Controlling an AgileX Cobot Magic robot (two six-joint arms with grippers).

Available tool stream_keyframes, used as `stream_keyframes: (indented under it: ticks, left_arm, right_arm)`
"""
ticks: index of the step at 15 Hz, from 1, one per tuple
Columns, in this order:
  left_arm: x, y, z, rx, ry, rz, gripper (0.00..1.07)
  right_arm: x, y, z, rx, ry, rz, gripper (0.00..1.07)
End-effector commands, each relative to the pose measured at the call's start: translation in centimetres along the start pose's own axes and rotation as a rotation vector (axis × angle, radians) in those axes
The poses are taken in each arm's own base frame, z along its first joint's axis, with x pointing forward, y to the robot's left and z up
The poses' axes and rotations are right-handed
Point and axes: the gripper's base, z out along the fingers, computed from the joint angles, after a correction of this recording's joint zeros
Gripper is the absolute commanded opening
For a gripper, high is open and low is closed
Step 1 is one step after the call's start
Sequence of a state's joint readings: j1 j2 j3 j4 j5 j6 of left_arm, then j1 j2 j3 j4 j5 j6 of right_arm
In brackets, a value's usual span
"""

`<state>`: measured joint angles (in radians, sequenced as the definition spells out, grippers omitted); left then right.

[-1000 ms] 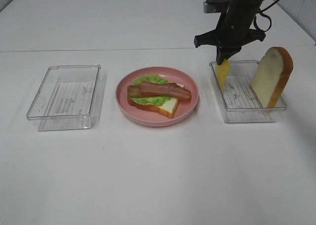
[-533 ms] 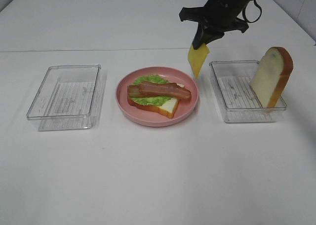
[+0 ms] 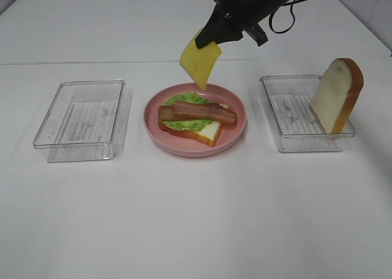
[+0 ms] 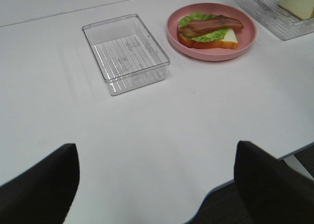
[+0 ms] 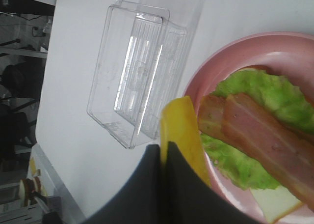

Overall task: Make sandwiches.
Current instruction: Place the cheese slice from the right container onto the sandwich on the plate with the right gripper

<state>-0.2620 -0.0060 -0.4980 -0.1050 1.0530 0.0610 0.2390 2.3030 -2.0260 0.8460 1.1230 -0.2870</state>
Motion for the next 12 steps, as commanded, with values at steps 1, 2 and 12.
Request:
stream_keyframes:
  ticks: [1,2,12]
  left_arm:
    - [0.1,0.0,-0.2,0.0,-0.027,-0.004,0.81]
    - [0.1,0.0,-0.2,0.0,-0.027,-0.004,0.81]
    - [0.1,0.0,-0.2,0.0,-0.027,-0.004,0.81]
  right_arm:
    - [0.3,-0.7,1.9,-0.069,0.041,0.019,0.0]
    - [0.5,-0.9,3.2,-0.076,0.067,0.026,0.0]
    - [0.9,-4.6,7.4,0.0,0.072,0.17,0.0]
